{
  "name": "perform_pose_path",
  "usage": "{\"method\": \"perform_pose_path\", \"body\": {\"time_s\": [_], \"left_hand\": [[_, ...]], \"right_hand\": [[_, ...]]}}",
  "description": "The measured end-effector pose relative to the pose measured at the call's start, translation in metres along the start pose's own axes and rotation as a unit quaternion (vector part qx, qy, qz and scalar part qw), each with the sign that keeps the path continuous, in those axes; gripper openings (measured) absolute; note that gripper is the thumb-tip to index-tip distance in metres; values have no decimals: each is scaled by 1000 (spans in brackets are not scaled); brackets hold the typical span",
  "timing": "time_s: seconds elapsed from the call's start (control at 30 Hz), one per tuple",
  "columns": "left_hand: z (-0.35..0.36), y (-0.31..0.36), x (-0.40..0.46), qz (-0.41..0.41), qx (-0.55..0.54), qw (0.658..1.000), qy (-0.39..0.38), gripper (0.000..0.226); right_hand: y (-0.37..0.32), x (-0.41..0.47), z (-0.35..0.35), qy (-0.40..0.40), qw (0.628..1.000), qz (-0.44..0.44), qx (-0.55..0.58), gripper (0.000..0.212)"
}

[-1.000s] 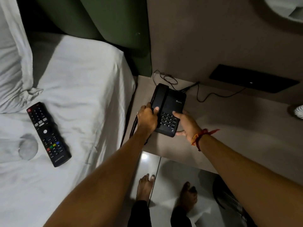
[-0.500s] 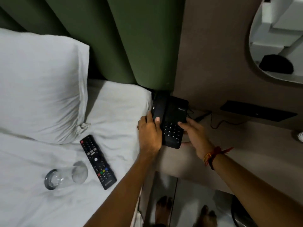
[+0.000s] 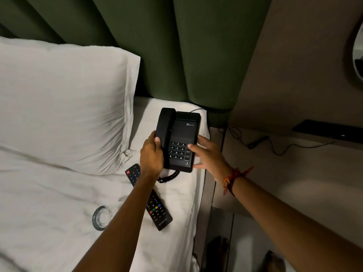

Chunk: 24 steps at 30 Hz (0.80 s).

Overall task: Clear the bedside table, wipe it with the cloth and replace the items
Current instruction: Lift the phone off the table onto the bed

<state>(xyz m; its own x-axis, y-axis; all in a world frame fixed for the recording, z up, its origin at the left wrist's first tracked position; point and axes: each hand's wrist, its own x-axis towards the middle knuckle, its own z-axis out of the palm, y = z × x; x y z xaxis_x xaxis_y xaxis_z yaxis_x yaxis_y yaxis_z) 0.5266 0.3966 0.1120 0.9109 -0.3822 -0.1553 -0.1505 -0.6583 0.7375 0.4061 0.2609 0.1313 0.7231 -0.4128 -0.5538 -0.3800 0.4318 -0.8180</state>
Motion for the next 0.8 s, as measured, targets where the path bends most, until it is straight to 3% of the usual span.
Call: {"method": "perform_pose_path", "body": {"time_s": [0.07,0.13,0.23,0.33,0.43,0.57,0.8], "left_hand": [[3,3,-2,17,27,999,8,50],[7,12,-9,65,103,991,48,60],[34,48,-34,197,184,961,62,64],[84,80,-62,291,180,939,-33,68],[151,109,-108,351,210,902,-139,70],[236,147,-204,428,211,836,-271,73],[319,182,-405,547,186,705,-411,73]], "right_hand": [[9,-2,-11,36,999,-4,-36,48],[18,-9,-28,81,985,-42,-146,59],[31,-31,-71,138,935,-120,-304,65],[44,-60,-119,190,874,-134,-426,65],[68,-101,-180,270,839,-105,-461,67],[118,-196,-269,368,805,-14,-465,66],[217,-409,-363,528,728,95,-426,63]]}}
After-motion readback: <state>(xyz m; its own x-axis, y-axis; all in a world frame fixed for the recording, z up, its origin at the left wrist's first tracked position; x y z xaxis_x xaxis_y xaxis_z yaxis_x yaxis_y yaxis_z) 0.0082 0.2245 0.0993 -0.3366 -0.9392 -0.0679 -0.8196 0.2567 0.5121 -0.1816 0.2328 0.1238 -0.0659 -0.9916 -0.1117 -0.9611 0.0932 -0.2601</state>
